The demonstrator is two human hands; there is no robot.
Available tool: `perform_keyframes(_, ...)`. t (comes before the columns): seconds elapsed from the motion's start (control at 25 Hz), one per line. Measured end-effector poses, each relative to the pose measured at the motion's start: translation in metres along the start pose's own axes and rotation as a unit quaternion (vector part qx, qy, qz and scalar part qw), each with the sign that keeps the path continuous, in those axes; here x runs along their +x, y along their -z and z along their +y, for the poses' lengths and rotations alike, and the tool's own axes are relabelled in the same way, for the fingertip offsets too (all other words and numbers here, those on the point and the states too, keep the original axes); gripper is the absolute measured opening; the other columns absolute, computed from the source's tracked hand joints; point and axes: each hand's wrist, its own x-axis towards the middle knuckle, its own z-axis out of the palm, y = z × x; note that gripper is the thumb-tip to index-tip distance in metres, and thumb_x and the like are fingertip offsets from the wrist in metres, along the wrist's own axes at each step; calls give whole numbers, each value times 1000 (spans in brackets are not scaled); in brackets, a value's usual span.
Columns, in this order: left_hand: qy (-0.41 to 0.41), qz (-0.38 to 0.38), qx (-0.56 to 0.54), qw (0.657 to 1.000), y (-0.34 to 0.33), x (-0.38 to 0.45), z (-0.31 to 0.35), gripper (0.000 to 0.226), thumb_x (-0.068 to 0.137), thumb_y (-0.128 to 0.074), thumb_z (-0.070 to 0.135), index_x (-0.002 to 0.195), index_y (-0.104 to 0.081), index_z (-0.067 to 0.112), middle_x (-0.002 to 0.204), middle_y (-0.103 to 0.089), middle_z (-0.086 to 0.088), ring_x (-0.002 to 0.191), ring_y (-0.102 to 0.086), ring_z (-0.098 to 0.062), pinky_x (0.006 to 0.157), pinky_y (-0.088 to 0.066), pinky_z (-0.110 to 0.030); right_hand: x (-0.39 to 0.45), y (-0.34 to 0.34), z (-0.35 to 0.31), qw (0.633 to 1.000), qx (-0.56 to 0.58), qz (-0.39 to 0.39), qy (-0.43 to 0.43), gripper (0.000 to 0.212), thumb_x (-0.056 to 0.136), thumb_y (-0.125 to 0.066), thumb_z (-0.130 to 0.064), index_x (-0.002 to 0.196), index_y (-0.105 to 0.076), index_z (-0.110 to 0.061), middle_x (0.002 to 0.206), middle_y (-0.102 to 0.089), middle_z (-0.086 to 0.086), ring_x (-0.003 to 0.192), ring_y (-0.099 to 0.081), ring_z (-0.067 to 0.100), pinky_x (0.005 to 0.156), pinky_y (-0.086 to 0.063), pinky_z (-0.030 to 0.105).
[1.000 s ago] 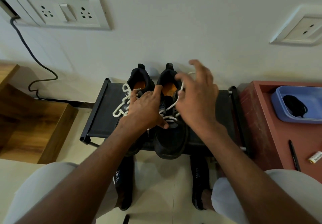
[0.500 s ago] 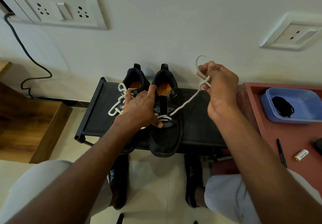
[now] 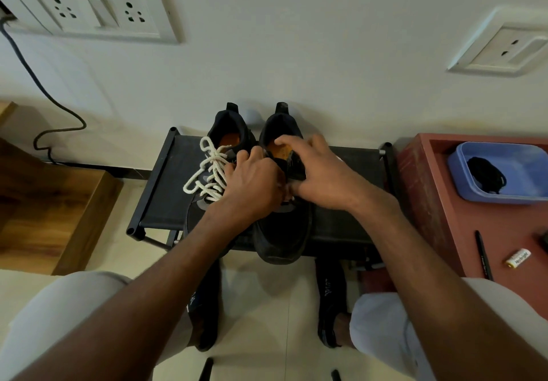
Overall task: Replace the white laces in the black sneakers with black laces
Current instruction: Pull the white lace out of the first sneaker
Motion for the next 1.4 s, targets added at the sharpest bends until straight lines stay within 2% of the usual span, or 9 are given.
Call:
perform_keyframes(0.12,4,8,-69,998,-4,4,-2,23,82,-83,37,94,-75,20,105,-44,0,108,-51,-27,87,-48,-39,0,-15,7,991,-97,-92,2,129,62,-99,-39,156,-11,-45,158,-1,-15,136,-44,32,107,-50,51)
perform_keyframes(0.32,50,10,-232,971,12,1,-2,14,86,-81,21,76,-74,15,74,-69,4,70,-64,-6,64,-52,-24,5,-26,13,991,-124,-44,-30,128,55,-102,-42,147,-12,-47,157,0,-10,134,-50,41,100,-51,63)
perform_keyframes(0.44,28,6,-247,969,20,0,-5,14,89,-79,23,81,-76,13,77,-71,0,75,-68,-12,71,-56,-30,4,-28,13,994,-94,-46,-36,132,54,-102,-38,146,-9,-55,158,3,-13,137,-48,42,103,-50,63)
perform_keyframes(0.68,-11,37,-60,997,-2,-4,4,29,90,-76,41,110,-76,20,112,-46,-6,114,-46,-28,96,-41,-35,1,-21,8,989,-104,-66,-83,138,58,-101,-39,151,0,-53,164,-14,1,130,-56,42,101,-53,59)
perform_keyframes(0.84,-3,59,-97,993,-9,-2,7,24,86,-79,22,106,-73,10,126,-50,-14,114,-52,-30,87,-44,-32,1,-23,4,992,-92,-35,-80,125,55,-102,-40,139,-11,-50,153,-33,3,121,-62,37,98,-54,58)
perform_keyframes(1.04,44,19,-171,984,0,0,4,15,88,-77,19,91,-73,5,98,-66,-6,89,-65,-20,71,-50,-32,0,-22,5,995,-59,-18,-81,115,54,-103,-35,131,-20,-45,148,-39,2,119,-61,31,94,-56,56)
perform_keyframes(1.2,127,-76,-360,921,19,-6,-10,16,97,-70,16,82,-74,11,82,-71,-3,78,-64,-9,64,-45,-24,-2,-20,4,995,-35,-23,-86,113,56,-103,-30,133,-21,-41,147,-38,3,116,-60,30,94,-56,55)
perform_keyframes(1.28,75,-32,-316,945,17,-6,-10,13,98,-69,22,92,-77,13,85,-68,0,78,-61,-9,69,-49,-30,-2,-22,3,995,-44,-23,-86,113,57,-103,-30,132,-20,-40,145,-38,4,118,-60,33,96,-55,57)
perform_keyframes(1.4,-6,20,-120,993,0,-5,-2,23,95,-70,42,105,-77,22,107,-50,-3,97,-53,-18,77,-42,-32,-1,-23,2,995,-44,-23,-88,113,58,-102,-30,132,-18,-44,146,-37,4,120,-59,35,99,-52,61)
